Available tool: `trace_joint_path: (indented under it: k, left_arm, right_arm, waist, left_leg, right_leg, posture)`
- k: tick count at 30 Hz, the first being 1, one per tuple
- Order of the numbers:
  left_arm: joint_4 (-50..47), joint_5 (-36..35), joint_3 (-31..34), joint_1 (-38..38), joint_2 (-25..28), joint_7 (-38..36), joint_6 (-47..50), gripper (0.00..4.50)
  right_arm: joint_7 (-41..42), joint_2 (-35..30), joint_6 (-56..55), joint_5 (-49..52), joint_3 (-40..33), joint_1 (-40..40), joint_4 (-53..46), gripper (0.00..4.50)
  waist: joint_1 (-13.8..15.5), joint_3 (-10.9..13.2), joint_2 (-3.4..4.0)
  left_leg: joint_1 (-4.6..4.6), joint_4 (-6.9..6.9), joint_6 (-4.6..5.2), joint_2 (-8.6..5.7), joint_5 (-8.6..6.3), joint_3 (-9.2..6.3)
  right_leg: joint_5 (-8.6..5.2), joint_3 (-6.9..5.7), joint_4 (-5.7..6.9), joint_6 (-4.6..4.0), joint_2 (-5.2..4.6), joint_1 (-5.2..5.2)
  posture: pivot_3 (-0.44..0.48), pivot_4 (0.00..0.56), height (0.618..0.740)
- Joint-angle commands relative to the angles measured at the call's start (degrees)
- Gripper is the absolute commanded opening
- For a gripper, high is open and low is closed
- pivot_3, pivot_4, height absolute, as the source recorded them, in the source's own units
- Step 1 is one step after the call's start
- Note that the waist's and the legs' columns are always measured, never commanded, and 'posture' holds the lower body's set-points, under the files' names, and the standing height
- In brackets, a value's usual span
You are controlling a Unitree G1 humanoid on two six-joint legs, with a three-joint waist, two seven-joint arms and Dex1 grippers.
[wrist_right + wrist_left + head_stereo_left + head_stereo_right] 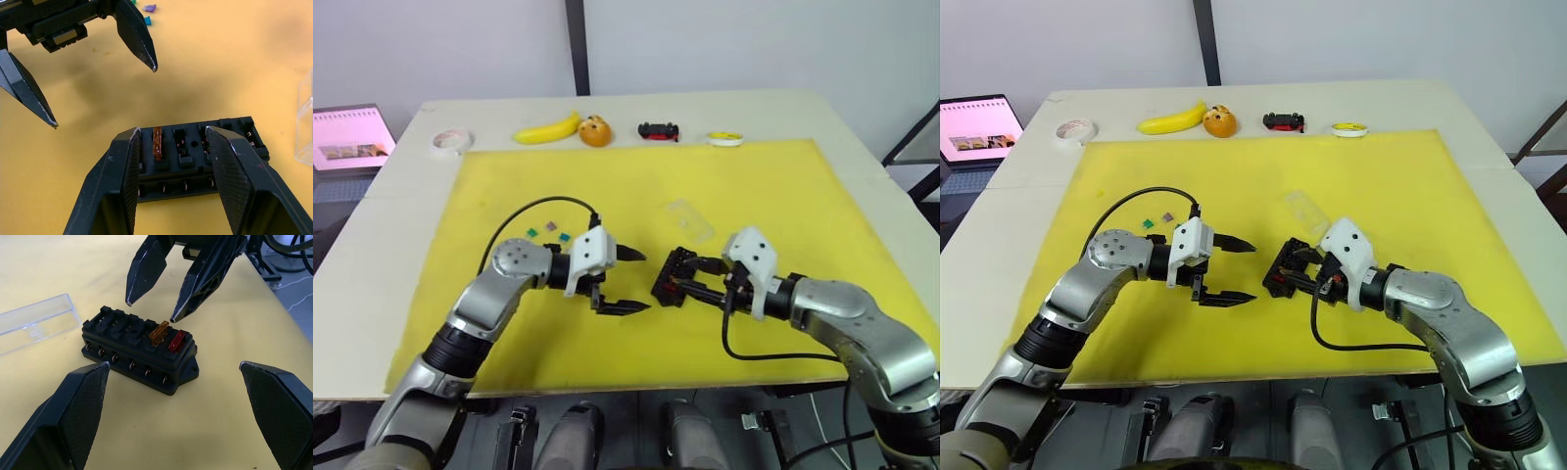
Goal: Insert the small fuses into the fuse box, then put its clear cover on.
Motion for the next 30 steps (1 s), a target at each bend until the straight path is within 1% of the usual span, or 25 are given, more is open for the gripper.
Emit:
trace_joint_path:
  k: [1,21,24,30]
  left_arm:
    - [-1.1,0.0,0.7,-1.2,0.0,-0.4,-0.8,4.5]
    - [-1.3,-0.1,0.9,-1.4,0.0,0.0,-0.3,4.5]
    - [-1.2,-0.1,0.9,-1.4,-0.1,0.1,-0.3,4.5]
    - [-1.2,-0.2,1.0,-1.5,-0.1,0.0,-0.3,4.5]
  right_arm:
    - [-0.3,0.2,-0.3,0.6,0.0,-0.4,-1.3,2.23]
    - [-0.1,-0.2,-1.1,-0.5,1.3,-1.6,1.2,2.23]
    - [0.2,-0.5,-1.1,-0.7,1.6,-1.7,1.4,1.42]
    - [0.6,-0.8,-1.1,-1.0,1.8,-1.7,1.4,1.42]
  waist:
    - [0.0,0.0,0.0]
    - [0.0,0.0,0.0]
    - [0.0,0.0,0.0]
    - [0.0,0.0,0.0]
  left_leg:
    - [0.0,0.0,0.0,0.0,0.0,0.0]
    - [0.0,0.0,-0.01,0.0,0.01,0.0]
    - [0.0,0.0,-0.01,0.0,0.01,0.0]
    - [0.0,0.01,-0.01,0.0,0.01,0.0]
  right_leg:
    - [0.0,0.0,0.0,0.0,0.0,0.0]
    - [0.0,0.0,0.01,0.0,0.0,0.0]
    - [0.0,0.0,0.01,0.0,0.0,0.0]
    - [0.0,0.0,0.01,0.0,0.0,0.0]
  posture:
    - [0.0,0.15,0.74]
    - [0.0,0.15,0.74]
    - [0.0,0.15,0.74]
    - [0.0,0.15,0.74]
